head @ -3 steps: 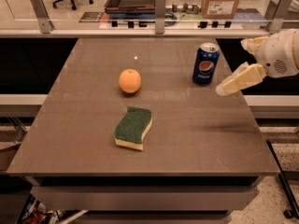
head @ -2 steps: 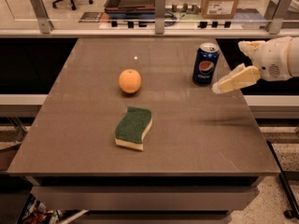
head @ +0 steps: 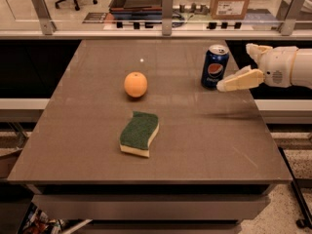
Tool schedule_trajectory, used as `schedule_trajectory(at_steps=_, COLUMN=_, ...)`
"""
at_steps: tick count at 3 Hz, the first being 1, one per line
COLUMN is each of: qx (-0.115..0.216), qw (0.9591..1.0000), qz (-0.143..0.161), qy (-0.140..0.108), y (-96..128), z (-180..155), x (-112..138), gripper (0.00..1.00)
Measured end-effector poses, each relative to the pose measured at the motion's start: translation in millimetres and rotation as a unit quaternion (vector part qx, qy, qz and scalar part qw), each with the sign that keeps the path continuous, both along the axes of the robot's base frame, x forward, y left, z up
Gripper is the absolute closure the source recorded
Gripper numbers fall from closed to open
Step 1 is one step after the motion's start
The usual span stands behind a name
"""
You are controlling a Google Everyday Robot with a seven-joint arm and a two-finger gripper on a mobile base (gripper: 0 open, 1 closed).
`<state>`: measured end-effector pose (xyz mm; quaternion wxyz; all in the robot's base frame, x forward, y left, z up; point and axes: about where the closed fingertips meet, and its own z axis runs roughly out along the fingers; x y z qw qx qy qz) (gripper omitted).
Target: Move pepsi can near sponge
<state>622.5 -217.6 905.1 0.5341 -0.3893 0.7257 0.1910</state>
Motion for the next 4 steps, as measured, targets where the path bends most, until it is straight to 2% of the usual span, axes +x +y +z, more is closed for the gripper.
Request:
schedule_trajectory(at_steps=2, qx=0.025, qw=0.9994, qz=0.021, qy=-0.01, y=19.5, z=0.1, x=32.7, gripper=0.0)
schedule_trajectory(at_steps=3, qx=0.028, qw=0.999, qz=0.032, qy=-0.012, y=29.6, z=0.6, x=41.6, gripper=0.17)
schedule_trajectory(at_steps=4, qx=0.028, qw=0.9989, qz=0.034, qy=-0.011, y=32.5, z=0.3, x=42.2, gripper=0.4)
